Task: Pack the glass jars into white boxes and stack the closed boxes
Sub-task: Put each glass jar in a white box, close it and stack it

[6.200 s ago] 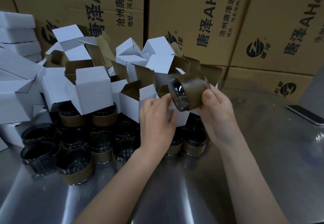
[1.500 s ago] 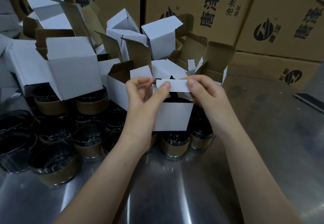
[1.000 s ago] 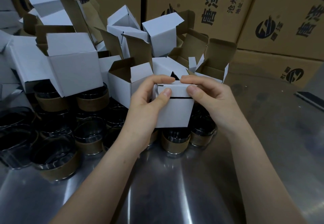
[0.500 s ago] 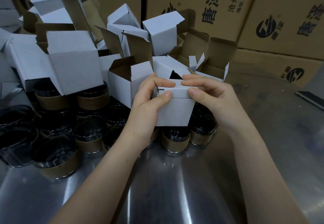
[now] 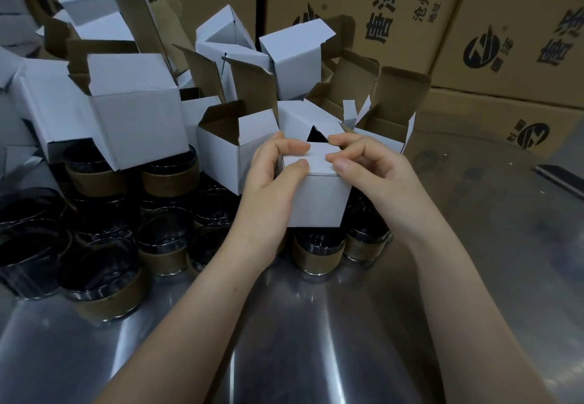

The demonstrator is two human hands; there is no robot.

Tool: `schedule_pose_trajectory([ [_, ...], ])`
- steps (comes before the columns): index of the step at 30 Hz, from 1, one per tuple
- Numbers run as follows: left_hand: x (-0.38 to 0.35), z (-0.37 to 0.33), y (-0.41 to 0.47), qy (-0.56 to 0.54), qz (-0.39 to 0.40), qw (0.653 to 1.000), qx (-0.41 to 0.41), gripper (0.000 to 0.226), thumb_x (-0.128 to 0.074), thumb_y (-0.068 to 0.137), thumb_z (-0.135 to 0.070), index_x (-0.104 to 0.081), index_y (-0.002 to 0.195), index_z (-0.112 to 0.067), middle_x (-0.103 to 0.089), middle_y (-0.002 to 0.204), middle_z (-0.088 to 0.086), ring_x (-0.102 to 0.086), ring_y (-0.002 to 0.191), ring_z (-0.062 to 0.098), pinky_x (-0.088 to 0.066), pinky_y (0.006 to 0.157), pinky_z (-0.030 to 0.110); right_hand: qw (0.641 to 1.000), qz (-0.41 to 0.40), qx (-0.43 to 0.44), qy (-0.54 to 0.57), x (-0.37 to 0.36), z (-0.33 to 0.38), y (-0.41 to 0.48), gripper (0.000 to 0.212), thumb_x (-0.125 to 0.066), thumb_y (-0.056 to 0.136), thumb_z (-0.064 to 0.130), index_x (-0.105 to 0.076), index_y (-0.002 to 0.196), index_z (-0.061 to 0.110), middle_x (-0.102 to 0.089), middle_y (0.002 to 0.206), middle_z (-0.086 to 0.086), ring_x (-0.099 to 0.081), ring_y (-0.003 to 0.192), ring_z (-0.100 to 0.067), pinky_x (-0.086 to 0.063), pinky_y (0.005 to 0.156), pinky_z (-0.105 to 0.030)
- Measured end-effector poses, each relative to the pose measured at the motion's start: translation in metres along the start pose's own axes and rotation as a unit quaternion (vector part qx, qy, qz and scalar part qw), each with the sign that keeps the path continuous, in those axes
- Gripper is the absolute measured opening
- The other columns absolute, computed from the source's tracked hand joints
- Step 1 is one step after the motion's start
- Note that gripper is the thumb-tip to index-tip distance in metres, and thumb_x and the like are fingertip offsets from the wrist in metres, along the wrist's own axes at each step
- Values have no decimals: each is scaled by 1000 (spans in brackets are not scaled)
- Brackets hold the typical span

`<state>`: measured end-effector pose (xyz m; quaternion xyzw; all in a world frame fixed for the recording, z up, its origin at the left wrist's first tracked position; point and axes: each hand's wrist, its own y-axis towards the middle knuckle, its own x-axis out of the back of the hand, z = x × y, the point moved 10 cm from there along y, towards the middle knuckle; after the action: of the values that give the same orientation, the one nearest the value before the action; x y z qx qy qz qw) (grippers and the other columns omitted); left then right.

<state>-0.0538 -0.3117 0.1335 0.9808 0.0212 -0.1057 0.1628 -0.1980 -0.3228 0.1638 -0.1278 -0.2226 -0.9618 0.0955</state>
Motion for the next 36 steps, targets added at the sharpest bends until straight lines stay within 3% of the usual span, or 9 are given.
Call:
schedule_pose_trajectory([
  [6,-4,0,-1,-6,7,1000,19,30,-53,77,-34,-55,106,-40,-51,115,-13,-58,99,13,-50,60,16,1000,2,-8,-15,-2,0,1,11,-63,93,11,-68,88,20,-59,121,15,-57,105,11,-44,85,-7],
  [13,-1,-2,-1,-3,-8,1000,9,32,-53,94,-17,-47,112,-43,-50,119,-11,-59,98,12,-50,60,14,999,1,6,-43,-5,-1,3,10,-64,88,27,-69,88,35,-56,124,18,-53,113,10,-42,85,-5],
  [15,1,-3,-2,-5,-14,1000,2,28,-55,95,-18,-50,112,-40,-52,118,-10,-58,100,12,-50,61,13,998,13,14,-52,-8,0,2,11,-64,81,34,-66,92,38,-53,129,15,-49,120,6,-43,89,-11],
  [18,3,-6,-5,-23,-20,999,-15,26,-57,94,-14,-56,110,-35,-56,117,-8,-59,103,9,-50,65,13,996,40,38,-67,-14,4,-1,28,-74,74,32,-62,98,36,-48,138,11,-42,133,-5,-45,103,-35],
  [20,2,-8,-6,-40,-12,999,-23,26,-59,91,-14,-57,110,-33,-58,116,-8,-61,100,3,-50,67,14,994,32,56,-93,-11,9,-3,31,-78,72,30,-62,98,35,-47,139,12,-42,134,-9,-47,103,-38],
  [26,-3,-16,-5,-57,14,998,-37,27,-58,83,-38,-59,109,-32,-61,116,-14,-61,105,-2,-54,85,25,981,-100,141,-83,26,38,-20,29,-77,71,37,-66,96,29,-64,121,6,-58,117,-12,-50,86,-28],
  [30,-5,-17,-9,-16,7,999,-47,9,-53,97,-30,-59,104,-30,-69,108,-7,-66,102,4,-52,85,17,959,-221,171,-43,73,42,-49,23,-72,79,29,-66,101,28,-67,115,10,-62,110,-13,-53,84,-31],
  [33,-6,-15,-10,27,7,998,-50,14,-50,99,-16,-62,100,-24,-72,96,-7,-67,94,2,-50,83,12,928,-332,132,-102,119,29,-68,24,-73,83,36,-64,105,33,-64,109,27,-61,100,4,-50,76,-15],
  [36,-7,-12,-10,76,11,996,-52,17,-51,98,-12,-64,96,-23,-72,90,-9,-66,90,1,-50,78,11,891,-436,36,-120,171,-8,-84,29,-77,75,52,-62,99,44,-65,109,21,-62,102,-1,-54,81,-30],
])
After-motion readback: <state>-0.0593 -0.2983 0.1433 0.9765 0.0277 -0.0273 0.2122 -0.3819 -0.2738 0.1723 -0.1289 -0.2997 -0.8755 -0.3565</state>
